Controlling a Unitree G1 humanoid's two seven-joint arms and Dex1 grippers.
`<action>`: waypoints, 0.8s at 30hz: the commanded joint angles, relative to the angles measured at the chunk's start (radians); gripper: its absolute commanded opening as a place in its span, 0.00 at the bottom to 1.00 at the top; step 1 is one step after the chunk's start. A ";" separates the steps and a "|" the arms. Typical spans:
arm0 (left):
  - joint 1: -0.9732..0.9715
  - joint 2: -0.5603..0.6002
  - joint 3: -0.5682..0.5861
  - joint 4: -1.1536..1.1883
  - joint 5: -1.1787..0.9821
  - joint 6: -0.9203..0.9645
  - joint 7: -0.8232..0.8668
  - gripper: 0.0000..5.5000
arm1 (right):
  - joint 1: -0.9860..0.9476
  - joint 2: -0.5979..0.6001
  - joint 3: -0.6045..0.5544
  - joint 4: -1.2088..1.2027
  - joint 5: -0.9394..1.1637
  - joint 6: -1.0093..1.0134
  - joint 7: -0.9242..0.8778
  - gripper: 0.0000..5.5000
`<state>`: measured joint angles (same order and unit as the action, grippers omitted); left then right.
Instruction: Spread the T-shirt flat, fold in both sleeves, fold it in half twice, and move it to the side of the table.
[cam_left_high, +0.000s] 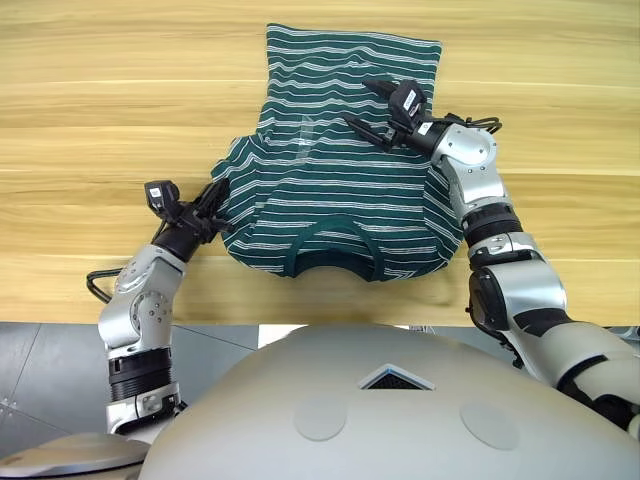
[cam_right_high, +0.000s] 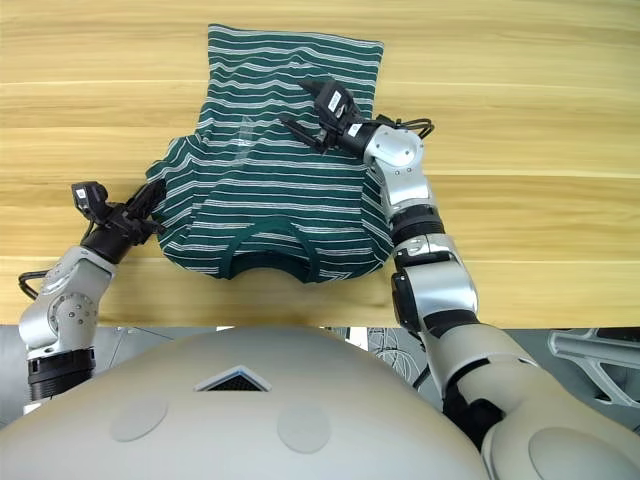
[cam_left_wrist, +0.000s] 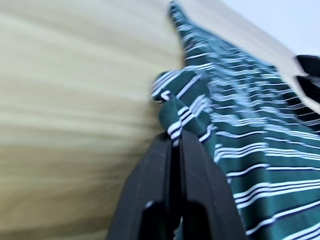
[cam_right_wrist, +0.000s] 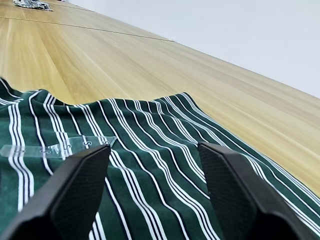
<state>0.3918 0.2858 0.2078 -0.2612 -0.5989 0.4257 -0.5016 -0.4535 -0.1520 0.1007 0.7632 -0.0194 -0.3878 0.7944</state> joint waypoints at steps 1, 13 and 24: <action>0.025 -0.003 -0.083 -0.086 0.090 -0.051 0.013 0.00 | 0.025 -0.028 -0.001 -0.050 0.023 0.013 0.002 0.59; 0.060 0.001 -0.289 -0.167 0.315 -0.113 0.087 0.00 | 0.111 -0.069 0.006 -0.188 0.056 0.053 0.000 0.59; 0.062 0.024 -0.456 -0.068 0.580 -0.184 0.155 0.00 | 0.145 -0.069 0.028 -0.233 0.062 0.069 -0.016 0.59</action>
<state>0.4358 0.2905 -0.2137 -0.3351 -0.0697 0.2300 -0.3599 -0.3119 -0.2153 0.1231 0.5409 0.0355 -0.3294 0.7819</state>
